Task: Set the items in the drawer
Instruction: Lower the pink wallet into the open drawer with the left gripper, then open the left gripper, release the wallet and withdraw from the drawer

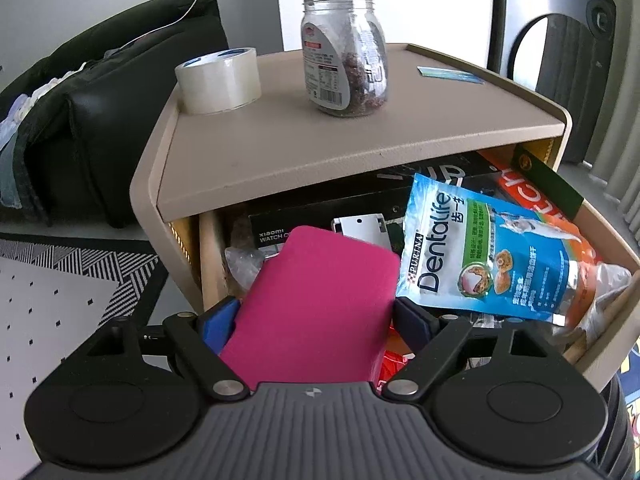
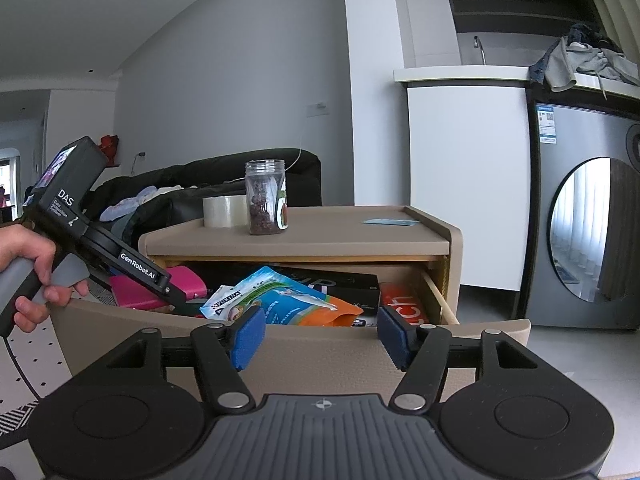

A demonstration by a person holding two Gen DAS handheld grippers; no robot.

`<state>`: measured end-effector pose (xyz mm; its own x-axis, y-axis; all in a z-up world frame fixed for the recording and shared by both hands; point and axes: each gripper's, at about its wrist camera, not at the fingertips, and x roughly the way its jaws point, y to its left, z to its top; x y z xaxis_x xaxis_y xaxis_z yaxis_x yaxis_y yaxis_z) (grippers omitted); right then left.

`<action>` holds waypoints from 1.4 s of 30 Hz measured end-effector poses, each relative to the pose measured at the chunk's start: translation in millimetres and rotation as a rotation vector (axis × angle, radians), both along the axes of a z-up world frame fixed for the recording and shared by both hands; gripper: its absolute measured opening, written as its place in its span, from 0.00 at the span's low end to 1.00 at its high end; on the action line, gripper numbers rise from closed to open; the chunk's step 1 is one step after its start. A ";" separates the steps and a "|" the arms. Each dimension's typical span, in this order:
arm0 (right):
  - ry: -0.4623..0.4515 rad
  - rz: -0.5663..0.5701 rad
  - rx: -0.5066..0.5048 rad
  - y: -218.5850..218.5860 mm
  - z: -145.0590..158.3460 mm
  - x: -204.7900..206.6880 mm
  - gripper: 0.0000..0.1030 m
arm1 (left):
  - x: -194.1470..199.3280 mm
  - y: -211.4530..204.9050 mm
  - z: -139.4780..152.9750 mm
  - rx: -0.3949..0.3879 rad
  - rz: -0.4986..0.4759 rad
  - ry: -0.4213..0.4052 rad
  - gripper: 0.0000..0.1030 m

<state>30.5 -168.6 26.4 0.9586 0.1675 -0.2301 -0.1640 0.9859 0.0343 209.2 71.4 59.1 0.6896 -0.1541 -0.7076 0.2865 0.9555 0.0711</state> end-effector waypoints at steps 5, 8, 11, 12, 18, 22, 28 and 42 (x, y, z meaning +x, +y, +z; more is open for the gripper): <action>-0.002 0.003 -0.010 1.8 -0.5 0.3 0.65 | -1.9 0.6 0.3 -0.010 -0.012 -0.014 0.82; -0.004 0.004 -0.013 2.4 -1.0 0.5 0.65 | -3.1 1.9 0.8 -0.020 -0.010 -0.024 0.82; -0.005 0.007 -0.019 3.8 -1.2 1.0 0.67 | -5.0 2.6 1.5 -0.025 0.000 -0.037 0.82; -0.006 0.013 -0.022 4.6 -1.4 0.9 0.67 | -5.5 2.8 1.5 -0.026 0.002 -0.042 0.82; -0.006 0.015 -0.006 3.6 -0.8 -0.8 0.67 | -9.6 5.5 2.3 -0.035 0.025 -0.082 0.82; -0.022 0.031 -0.003 3.4 0.7 -3.6 0.67 | -16.3 7.4 3.7 -0.045 0.054 -0.139 0.82; -0.028 0.029 -0.003 3.2 3.3 -6.4 0.67 | -36.9 12.2 5.3 -0.082 0.125 -0.295 0.85; -0.124 0.006 0.002 13.0 -14.4 -21.6 0.67 | -136.2 -7.4 -24.1 -0.219 0.204 -0.621 0.94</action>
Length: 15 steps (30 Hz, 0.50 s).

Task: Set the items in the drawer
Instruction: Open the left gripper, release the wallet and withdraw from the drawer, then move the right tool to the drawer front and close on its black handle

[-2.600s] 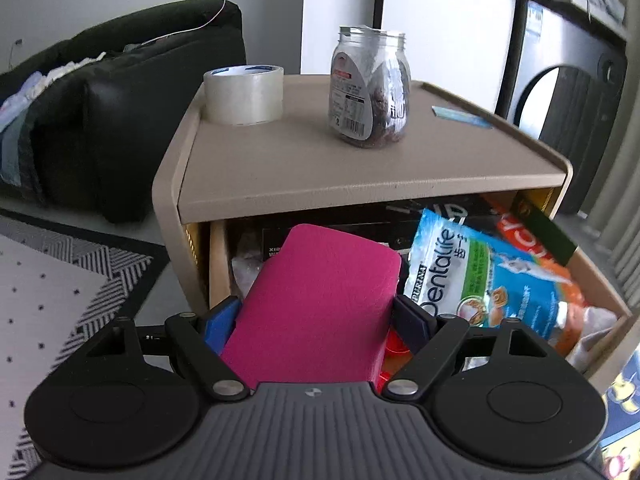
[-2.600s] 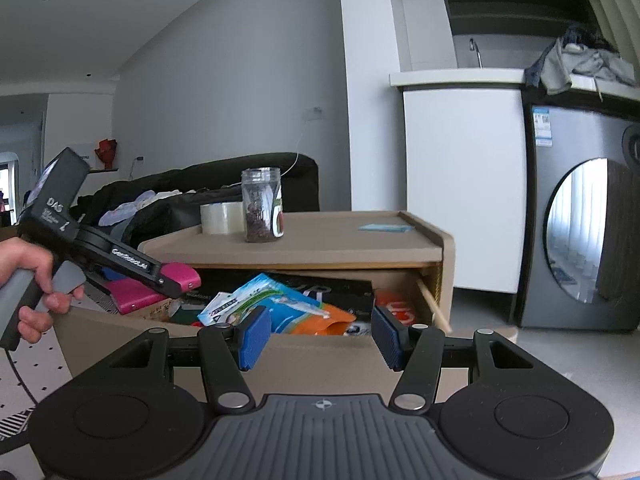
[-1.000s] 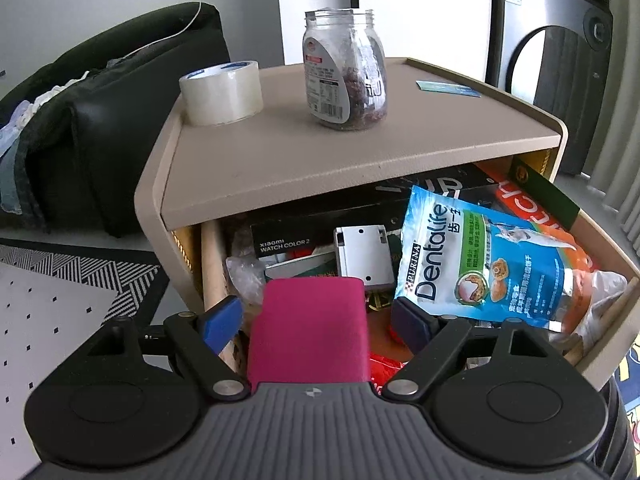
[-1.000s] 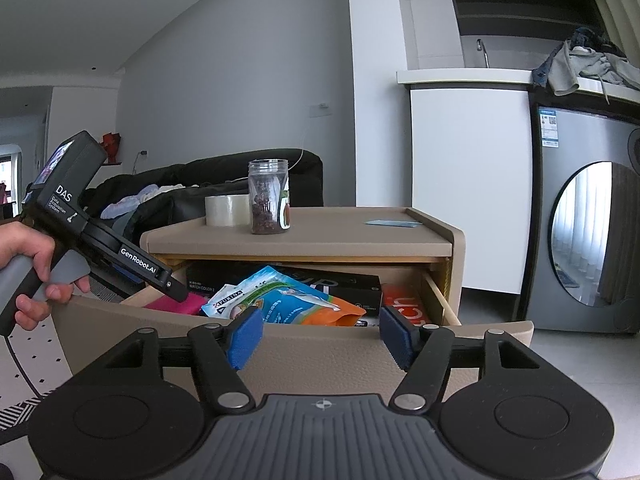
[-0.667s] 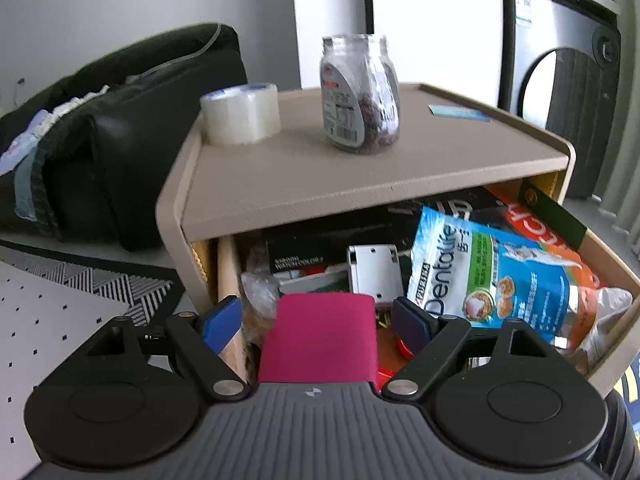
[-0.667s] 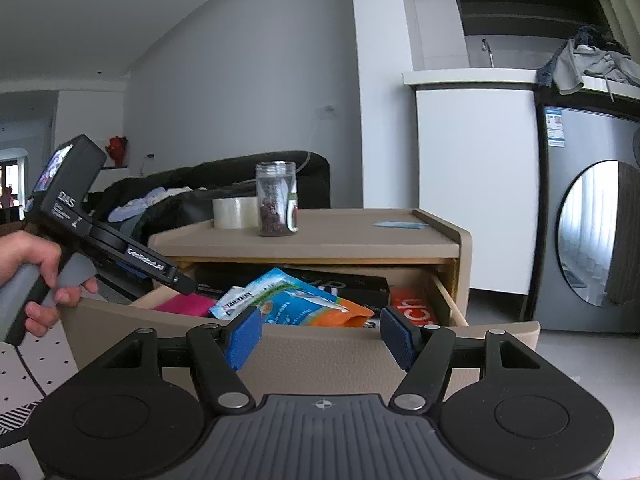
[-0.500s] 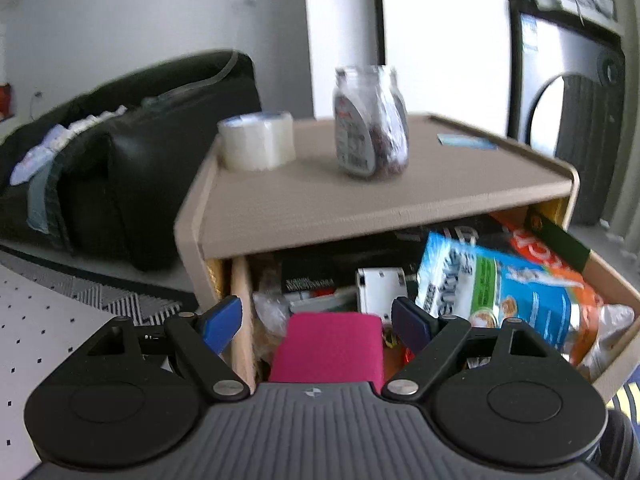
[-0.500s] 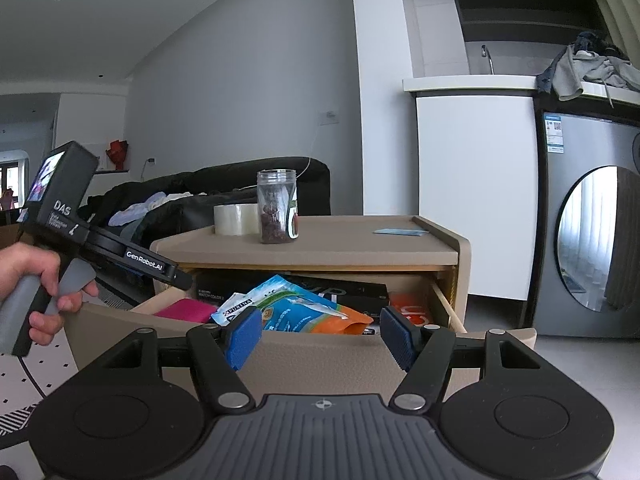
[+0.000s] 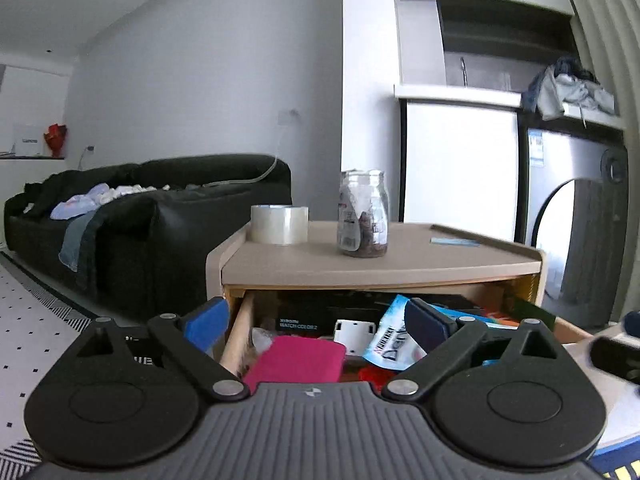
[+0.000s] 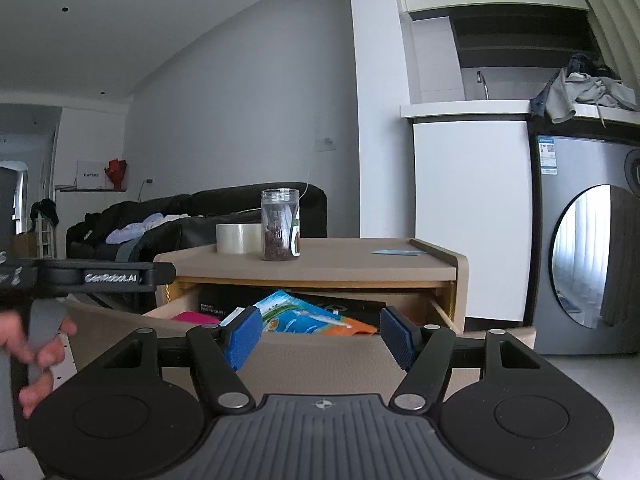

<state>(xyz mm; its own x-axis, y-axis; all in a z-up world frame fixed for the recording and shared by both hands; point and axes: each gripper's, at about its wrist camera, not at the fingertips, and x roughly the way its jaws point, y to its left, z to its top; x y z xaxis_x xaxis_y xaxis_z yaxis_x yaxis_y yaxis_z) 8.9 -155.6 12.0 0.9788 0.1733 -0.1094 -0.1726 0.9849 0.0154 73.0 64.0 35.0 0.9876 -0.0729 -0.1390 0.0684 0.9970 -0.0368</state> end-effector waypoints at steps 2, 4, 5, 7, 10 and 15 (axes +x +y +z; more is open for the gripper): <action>0.005 -0.001 0.008 1.3 -3.9 -1.5 0.67 | -9.7 -2.6 -1.4 0.001 -0.006 -0.018 0.94; 0.006 0.002 0.014 2.4 -6.8 -3.4 0.67 | -18.4 -3.8 -1.2 0.010 -0.014 -0.034 0.94; 0.009 0.002 0.014 3.3 -8.0 -3.8 0.67 | -24.1 -3.1 -1.1 0.011 -0.012 -0.049 0.94; 0.017 0.002 0.014 4.9 -10.5 -4.1 0.67 | -33.6 -0.1 -1.9 0.000 -0.013 -0.066 0.94; 0.029 0.000 0.010 7.5 -13.0 -4.9 0.67 | -43.6 4.4 -4.2 -0.016 0.003 -0.069 0.95; 0.037 -0.012 0.006 10.7 -18.1 -9.7 0.67 | -51.8 9.2 -10.4 -0.040 0.031 -0.091 0.97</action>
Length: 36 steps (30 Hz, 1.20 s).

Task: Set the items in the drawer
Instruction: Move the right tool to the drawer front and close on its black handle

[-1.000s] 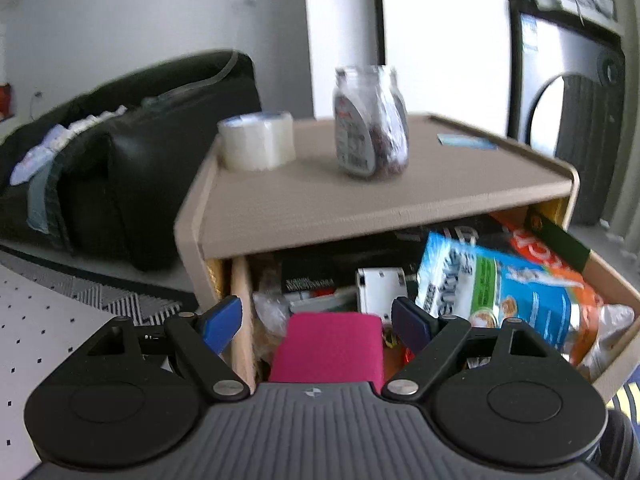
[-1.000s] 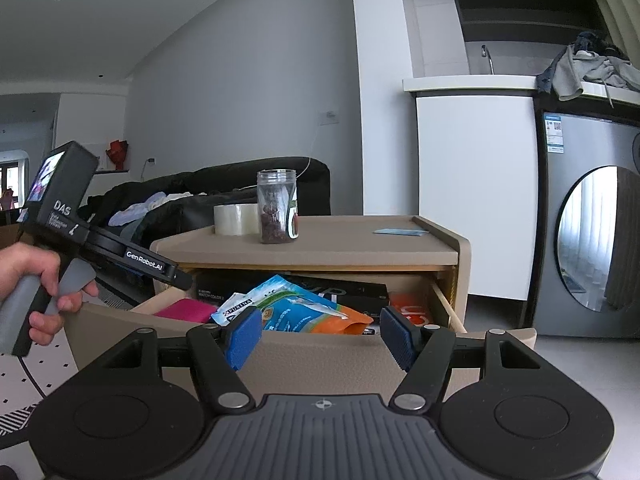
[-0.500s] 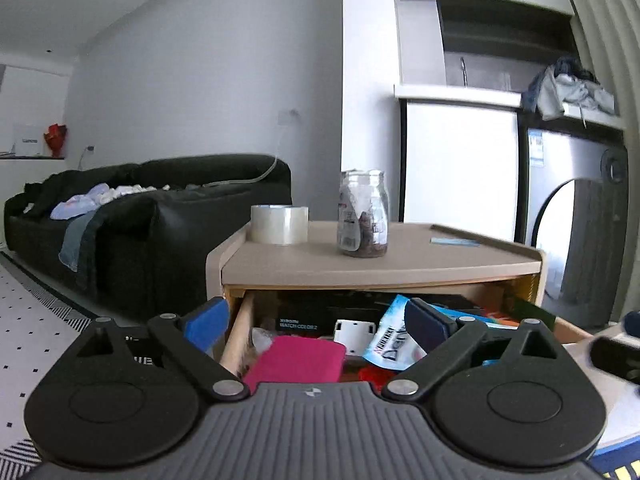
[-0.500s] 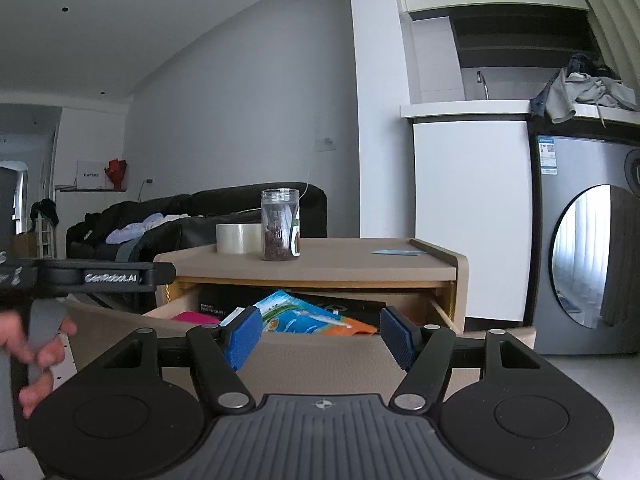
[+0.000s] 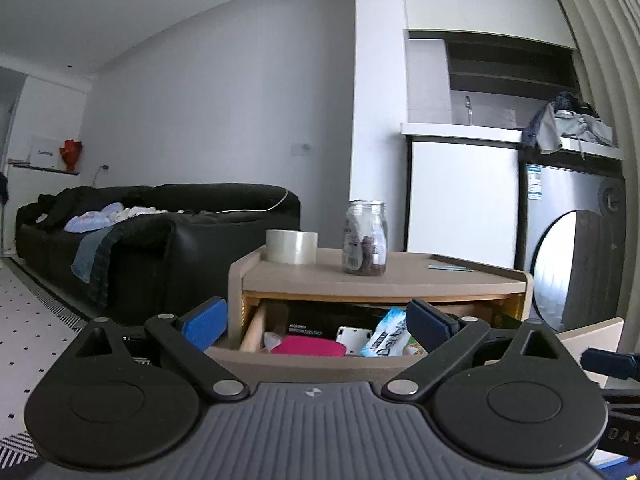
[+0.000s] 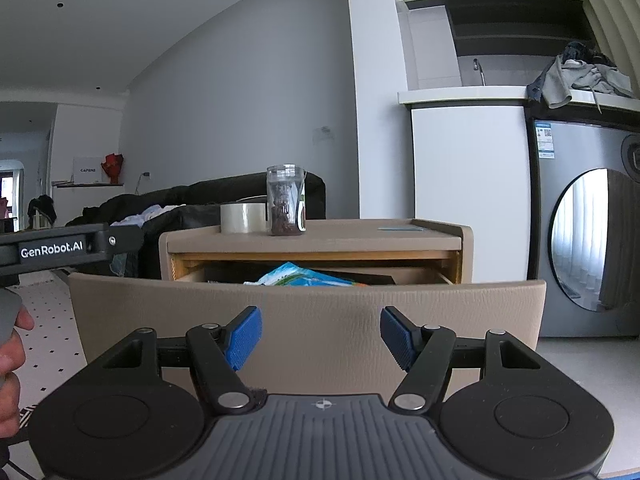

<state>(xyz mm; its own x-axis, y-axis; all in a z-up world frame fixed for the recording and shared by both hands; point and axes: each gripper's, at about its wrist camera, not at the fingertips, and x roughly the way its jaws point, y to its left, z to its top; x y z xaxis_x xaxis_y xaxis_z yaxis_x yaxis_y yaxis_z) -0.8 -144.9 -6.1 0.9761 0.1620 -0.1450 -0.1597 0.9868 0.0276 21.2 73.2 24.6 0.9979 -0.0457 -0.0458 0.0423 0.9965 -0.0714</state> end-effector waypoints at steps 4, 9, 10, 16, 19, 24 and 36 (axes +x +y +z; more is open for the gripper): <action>0.022 -0.012 -0.009 0.3 -5.9 -2.7 0.67 | -3.7 -2.6 -9.6 -0.003 -0.019 0.021 0.97; 0.052 -0.018 -0.013 1.6 -13.0 -5.0 0.67 | -11.7 -8.3 -16.8 0.010 -0.024 0.040 0.96; 0.059 -0.019 -0.019 2.6 -14.8 -5.3 0.67 | -13.8 -8.6 -17.6 0.003 -0.029 0.042 0.96; 0.081 -0.018 -0.029 10.0 -21.9 -6.8 0.67 | -27.2 -13.8 -22.6 0.014 -0.044 0.043 0.96; 0.083 -0.022 -0.034 13.5 -23.4 -8.6 0.67 | -32.1 -14.2 -25.3 0.010 -0.054 0.043 0.96; 0.095 -0.017 -0.039 19.6 -26.1 -8.3 0.62 | -35.7 -11.9 -35.4 0.000 -0.068 0.053 0.96; 0.085 0.003 -0.039 32.6 -31.1 -8.9 0.54 | -39.6 -10.1 -52.1 0.011 -0.061 0.090 0.96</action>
